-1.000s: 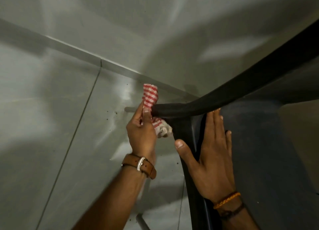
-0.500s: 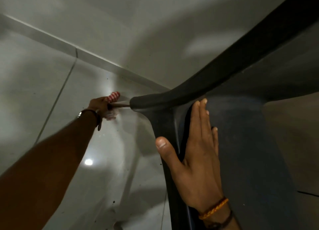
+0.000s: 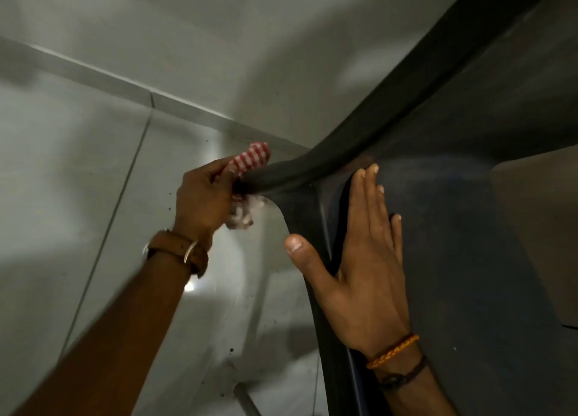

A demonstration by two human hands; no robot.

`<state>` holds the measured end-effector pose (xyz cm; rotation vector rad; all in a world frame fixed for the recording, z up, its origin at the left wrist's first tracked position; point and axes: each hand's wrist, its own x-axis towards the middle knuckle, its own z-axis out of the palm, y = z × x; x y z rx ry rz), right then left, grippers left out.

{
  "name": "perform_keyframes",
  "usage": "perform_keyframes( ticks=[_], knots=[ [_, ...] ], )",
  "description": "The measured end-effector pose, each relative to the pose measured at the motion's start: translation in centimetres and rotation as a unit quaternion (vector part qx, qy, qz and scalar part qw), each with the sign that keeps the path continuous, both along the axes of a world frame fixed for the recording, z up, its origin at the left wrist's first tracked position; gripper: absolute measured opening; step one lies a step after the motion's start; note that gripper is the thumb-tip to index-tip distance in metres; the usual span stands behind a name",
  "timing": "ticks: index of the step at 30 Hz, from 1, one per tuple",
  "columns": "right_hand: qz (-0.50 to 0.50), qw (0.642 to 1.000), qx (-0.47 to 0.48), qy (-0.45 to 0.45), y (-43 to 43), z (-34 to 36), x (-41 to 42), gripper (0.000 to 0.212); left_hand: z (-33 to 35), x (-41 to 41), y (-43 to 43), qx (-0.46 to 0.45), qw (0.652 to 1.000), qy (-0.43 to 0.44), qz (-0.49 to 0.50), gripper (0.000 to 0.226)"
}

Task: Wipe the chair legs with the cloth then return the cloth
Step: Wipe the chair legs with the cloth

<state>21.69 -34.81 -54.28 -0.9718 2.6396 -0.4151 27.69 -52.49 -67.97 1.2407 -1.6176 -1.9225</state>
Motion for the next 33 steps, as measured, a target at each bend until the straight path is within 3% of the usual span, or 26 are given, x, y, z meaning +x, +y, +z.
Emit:
perform_keyframes(
  ticks=[3,6,9,14,17,19,22,24,27,30,33],
  knots=[
    [0.006,1.000,0.005,0.005,0.1,-0.1,0.0,0.116,-5.3,-1.4,-2.4,0.078,0.995,-0.060,0.006,0.032],
    [0.008,1.000,0.005,0.007,0.1,-0.2,-0.1,0.117,-10.2,-2.4,-4.3,0.163,0.984,-0.071,0.030,0.055],
    [0.010,1.000,0.003,0.012,0.2,-0.3,-0.1,0.121,-14.4,-3.3,-5.5,0.162,0.983,-0.090,0.019,0.031],
    [0.009,1.000,-0.008,0.013,0.3,-0.6,-0.1,0.120,-19.1,-3.6,-5.8,0.148,0.981,-0.118,0.031,0.050],
    [0.011,1.000,-0.009,0.015,0.2,-0.5,-0.1,0.118,-17.8,-3.4,-5.3,0.183,0.977,-0.105,0.033,0.062],
    [0.011,1.000,-0.010,0.013,0.1,-0.4,0.0,0.117,-15.3,-2.9,-5.2,0.173,0.980,-0.098,0.016,0.050],
    [0.006,1.000,-0.007,0.008,-0.1,-0.2,0.0,0.118,-9.3,-2.1,-3.8,0.057,0.995,-0.083,-0.019,0.029],
    [0.003,1.000,-0.005,0.006,-0.2,-0.1,0.0,0.119,-4.6,-0.6,-1.5,-0.040,0.999,-0.019,-0.011,0.018],
    [0.002,1.000,-0.001,0.003,-0.3,-0.1,0.0,0.121,0.6,1.3,1.6,-0.093,0.994,0.055,0.015,0.012],
    [0.001,1.000,-0.004,-0.001,-0.3,0.0,0.1,0.121,-2.4,0.5,1.2,-0.058,0.997,0.036,0.043,0.025],
    [0.001,1.000,-0.008,0.002,-0.1,0.0,0.1,0.121,-9.7,-2.1,-1.8,-0.017,0.995,-0.092,0.042,0.030]
  ],
)
